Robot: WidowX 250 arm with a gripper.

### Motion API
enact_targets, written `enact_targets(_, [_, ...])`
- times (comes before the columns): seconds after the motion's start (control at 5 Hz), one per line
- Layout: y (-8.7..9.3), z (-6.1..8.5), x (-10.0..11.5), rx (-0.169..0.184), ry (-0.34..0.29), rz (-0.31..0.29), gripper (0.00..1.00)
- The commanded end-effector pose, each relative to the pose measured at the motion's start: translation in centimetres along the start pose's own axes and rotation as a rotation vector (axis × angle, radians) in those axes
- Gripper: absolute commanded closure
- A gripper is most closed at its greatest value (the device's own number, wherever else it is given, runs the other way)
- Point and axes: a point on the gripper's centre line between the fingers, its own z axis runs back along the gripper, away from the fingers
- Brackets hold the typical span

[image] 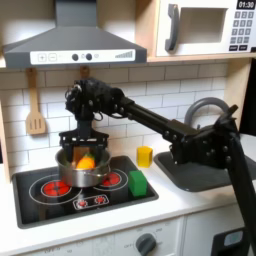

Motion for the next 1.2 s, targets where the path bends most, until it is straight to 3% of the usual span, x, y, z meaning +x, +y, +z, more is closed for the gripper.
enact_targets(0.0, [-0.2, -1.1, 0.6, -0.002, 0.003, -0.018, 0.00])
enact_targets(0.6, [-0.2, -3.0, 0.9, -0.013, 0.012, -0.026, 0.00])
enact_targets(1.0, [-0.2, -5.2, 0.4, -0.045, 0.054, -0.032, 0.00])
